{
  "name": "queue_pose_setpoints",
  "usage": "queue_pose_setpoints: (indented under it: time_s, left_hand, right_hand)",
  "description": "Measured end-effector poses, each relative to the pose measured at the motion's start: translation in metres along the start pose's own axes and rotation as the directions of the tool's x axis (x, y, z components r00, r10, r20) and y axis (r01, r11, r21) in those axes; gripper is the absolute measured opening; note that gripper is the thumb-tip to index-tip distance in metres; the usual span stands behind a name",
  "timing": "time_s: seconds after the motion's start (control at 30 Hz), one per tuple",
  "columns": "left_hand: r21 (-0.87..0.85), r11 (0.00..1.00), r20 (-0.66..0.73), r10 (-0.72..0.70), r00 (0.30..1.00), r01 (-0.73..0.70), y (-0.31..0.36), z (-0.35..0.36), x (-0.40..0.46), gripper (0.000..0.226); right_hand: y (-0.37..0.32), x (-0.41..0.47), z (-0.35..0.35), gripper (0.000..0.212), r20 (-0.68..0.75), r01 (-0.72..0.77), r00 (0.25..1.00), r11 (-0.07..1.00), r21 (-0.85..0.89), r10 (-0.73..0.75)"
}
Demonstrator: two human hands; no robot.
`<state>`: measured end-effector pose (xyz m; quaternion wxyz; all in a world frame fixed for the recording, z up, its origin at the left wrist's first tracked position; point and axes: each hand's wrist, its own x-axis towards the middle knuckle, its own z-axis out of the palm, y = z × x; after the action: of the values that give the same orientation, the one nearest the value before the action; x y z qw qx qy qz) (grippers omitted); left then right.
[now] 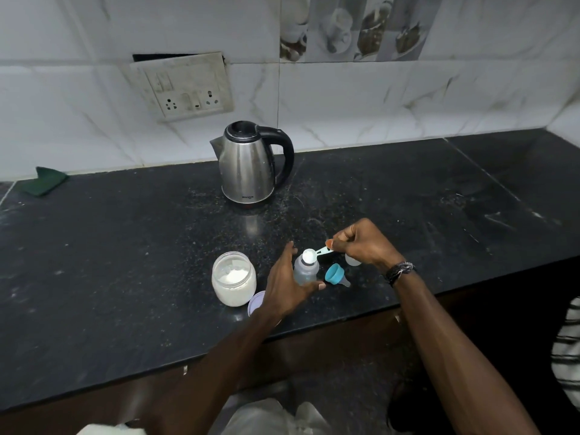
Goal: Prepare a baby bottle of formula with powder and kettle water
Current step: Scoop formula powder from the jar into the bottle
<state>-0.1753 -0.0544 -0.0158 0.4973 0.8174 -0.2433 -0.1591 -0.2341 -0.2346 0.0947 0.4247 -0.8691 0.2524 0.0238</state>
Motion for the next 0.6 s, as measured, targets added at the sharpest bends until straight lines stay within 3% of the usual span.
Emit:
queue_pose_setpoints:
  time_s: [0.1, 0.27, 0.43, 0.6]
  left_hand:
    - [0.029, 0.998, -0.016, 0.054, 0.998, -0.053, -0.002, 0.001, 0.002, 0.105]
    - [0.040, 0.986, -0.044, 0.161, 0.986, -0.159, -0.007, 0.001, 0.005, 0.060]
    - [0.044, 0.982, -0.052, 0.185, 0.981, -0.182, -0.012, 0.000, 0.005, 0.055]
    - [0.036, 0.986, -0.045, 0.166, 0.985, -0.165, -0.016, 0.000, 0.007, 0.058]
  right_hand:
    - [-0.008, -0.003, 0.001, 0.024, -0.004, -0.007, 1.000, 0.998, -0.062, 0.006]
    - [-0.020, -0.005, 0.004, 0.021, -0.033, 0.023, 0.999, 0.969, -0.247, -0.032]
    - [-0.038, -0.008, 0.023, 0.019, -0.068, 0.044, 0.993, 0.860, -0.508, -0.091]
    - [-0.044, -0.011, 0.038, 0.006, 0.044, 0.172, 0.982, 0.787, -0.592, -0.182]
